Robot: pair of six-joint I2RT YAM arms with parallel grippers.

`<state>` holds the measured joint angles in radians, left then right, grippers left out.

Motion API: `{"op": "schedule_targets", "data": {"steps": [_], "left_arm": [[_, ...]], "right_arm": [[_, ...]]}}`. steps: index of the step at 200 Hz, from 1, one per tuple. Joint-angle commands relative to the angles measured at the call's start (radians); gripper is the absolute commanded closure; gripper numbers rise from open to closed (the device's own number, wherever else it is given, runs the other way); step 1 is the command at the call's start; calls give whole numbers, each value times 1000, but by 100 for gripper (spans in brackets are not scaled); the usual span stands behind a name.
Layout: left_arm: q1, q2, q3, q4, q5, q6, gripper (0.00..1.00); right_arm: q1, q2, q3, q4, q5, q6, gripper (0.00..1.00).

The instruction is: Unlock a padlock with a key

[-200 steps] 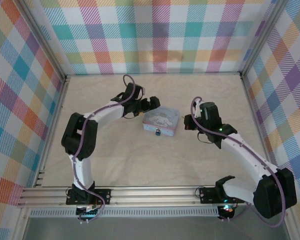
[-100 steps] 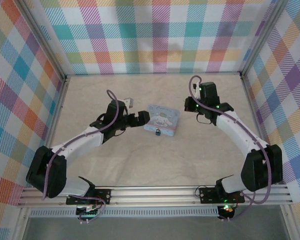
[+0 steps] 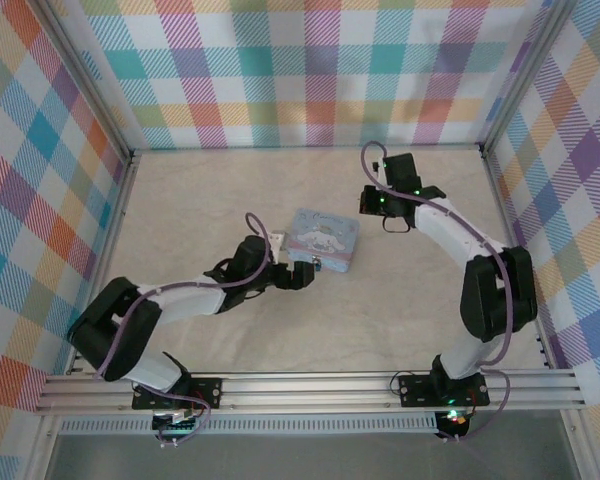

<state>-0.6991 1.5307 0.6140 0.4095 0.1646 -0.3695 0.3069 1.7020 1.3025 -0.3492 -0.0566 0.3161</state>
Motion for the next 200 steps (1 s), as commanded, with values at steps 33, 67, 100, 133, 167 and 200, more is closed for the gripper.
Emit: {"op": "schedule_targets", "data": {"steps": [33,67,100,133,167,200], "left_arm": [[-37,133,4,268,-18,66,0],[-45,196,23,317,12,71,0],[-53,258,34,374,24,69,0],[-69,303,50,404,28,82,0],[-75,337,74,428,98,81,3],[-76,340,81,435,165,81,7]], "right_arm": [[-6,78,62,-32,84,-22,100],[-11,121,69,-27,85,-29,100],[-11,146,53,-9,61,-11,100],[-10,152,25,12,32,4,100],[-3,156,2,33,8,23,100],[5,165,-12,41,0,31,100]]}}
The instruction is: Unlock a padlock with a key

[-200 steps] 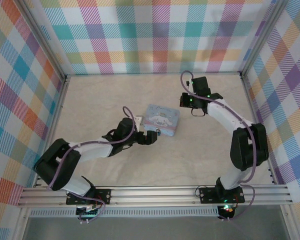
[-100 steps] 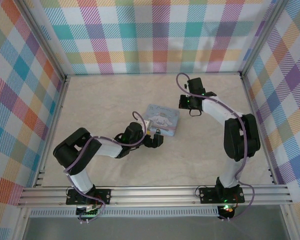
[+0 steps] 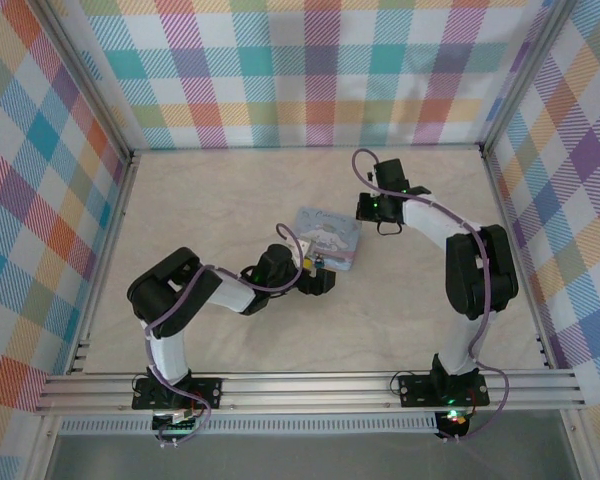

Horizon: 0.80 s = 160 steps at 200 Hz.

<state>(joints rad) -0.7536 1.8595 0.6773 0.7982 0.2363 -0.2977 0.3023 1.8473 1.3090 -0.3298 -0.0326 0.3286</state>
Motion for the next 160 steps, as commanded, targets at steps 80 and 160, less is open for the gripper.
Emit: {"op": "schedule_targets", "data": {"steps": [80,160], "left_arm": [[-15,-25,-21,23,2,-3,6],[-15,-29,-13,10,-85,14,4]], "right_arm": [[9,0,-24,18,-18,13,100],[9,-5,-36,17,-7,17,100]]}}
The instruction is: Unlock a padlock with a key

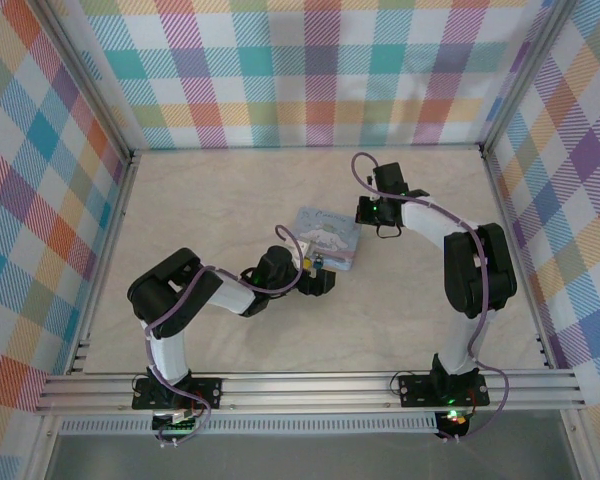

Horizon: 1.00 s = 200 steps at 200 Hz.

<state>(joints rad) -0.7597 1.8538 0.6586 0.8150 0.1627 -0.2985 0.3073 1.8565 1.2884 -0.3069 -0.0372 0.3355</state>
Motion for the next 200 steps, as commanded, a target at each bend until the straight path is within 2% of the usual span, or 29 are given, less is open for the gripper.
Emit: {"op": "schedule_targets", "data": {"steps": [1,23,94,166,200], "left_arm": [[-9,-22,7,-7,-8,15,4],[-10,-5,52,-78,39,37,5],[-10,15,90,-84,160,28,8],[3,-6,47,-37,122,-9,8],[5,-23,36,-57,49,-16,7]], "right_arm": [[4,-14,-15,-6,-3,11,100],[4,-9,-18,3,-20,24,100],[19,7,-20,20,-53,45,100],[21,-8,-3,-3,-41,28,100],[18,-22,5,-19,-20,25,100]]}}
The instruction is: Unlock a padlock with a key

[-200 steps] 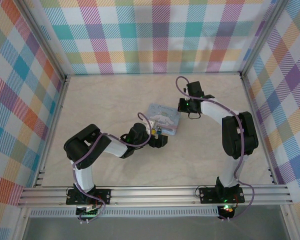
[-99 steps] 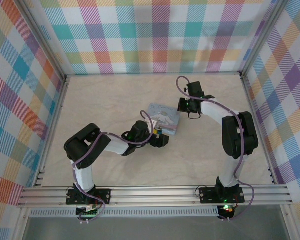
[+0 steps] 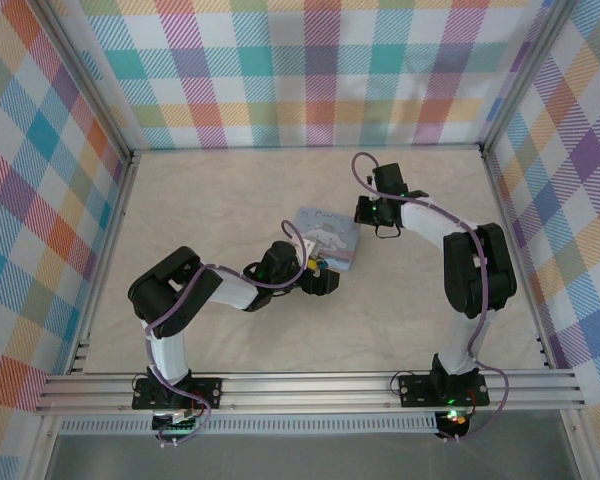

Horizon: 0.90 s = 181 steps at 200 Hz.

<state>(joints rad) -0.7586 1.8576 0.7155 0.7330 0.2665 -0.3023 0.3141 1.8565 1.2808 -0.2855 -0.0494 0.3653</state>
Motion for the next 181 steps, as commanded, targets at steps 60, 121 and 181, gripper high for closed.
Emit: {"op": "schedule_targets", "data": {"steps": [60,121,181], "left_arm": [[4,-37,-35,20,-103,-6,6],[5,-14,-12,22,-54,4,7],[4,31,27,43,33,-10,8]], "right_arm": [[-9,-43,47,-82,26,-16,100],[-29,-65,37,-122,143,-18,100],[-4,-8,32,-89,42,-9,100]]}}
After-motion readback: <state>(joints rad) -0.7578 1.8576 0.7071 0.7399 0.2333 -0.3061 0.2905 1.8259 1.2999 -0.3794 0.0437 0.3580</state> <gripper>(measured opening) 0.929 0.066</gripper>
